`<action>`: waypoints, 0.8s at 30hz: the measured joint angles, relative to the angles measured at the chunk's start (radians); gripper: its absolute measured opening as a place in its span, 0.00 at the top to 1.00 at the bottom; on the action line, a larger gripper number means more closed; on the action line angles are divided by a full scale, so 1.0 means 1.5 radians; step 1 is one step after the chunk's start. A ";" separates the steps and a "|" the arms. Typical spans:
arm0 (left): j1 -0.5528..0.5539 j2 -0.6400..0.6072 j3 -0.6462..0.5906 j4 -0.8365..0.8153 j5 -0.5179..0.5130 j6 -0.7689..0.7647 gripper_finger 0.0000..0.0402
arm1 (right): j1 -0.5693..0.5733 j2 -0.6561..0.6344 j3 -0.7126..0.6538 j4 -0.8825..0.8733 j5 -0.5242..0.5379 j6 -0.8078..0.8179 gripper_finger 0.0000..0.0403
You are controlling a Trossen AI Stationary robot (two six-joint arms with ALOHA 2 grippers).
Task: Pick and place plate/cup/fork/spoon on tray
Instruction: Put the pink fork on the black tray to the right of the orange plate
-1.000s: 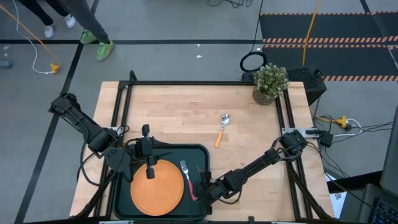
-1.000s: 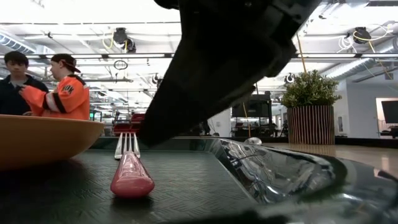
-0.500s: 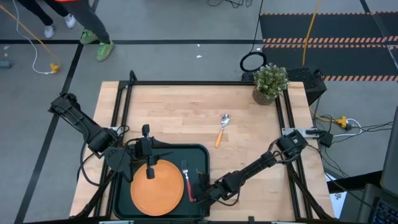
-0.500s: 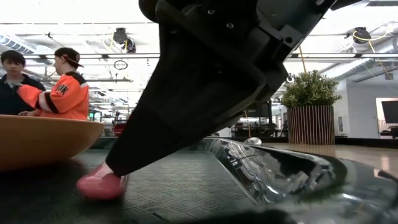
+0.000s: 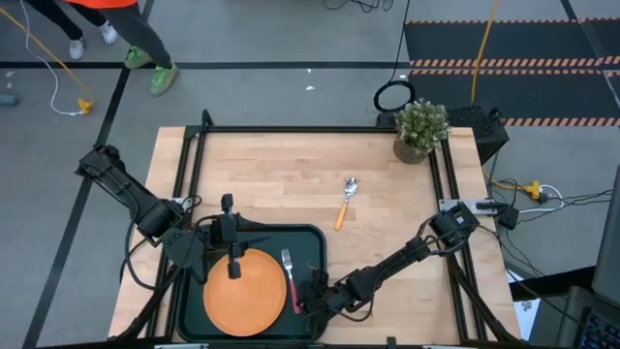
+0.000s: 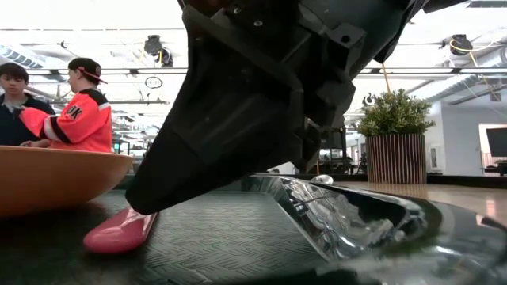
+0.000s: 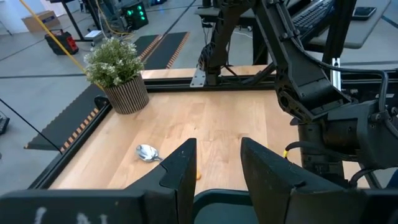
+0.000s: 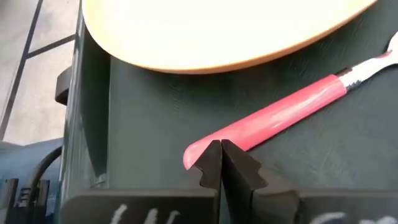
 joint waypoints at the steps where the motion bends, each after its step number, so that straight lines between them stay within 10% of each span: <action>1: 0.000 0.000 0.000 0.000 0.000 0.000 0.68 | -0.001 -0.002 0.000 0.000 0.000 0.000 1.00; 24: 0.000 0.000 0.000 0.000 0.000 0.005 0.68 | -0.139 -0.019 -0.001 -0.042 0.015 -0.164 1.00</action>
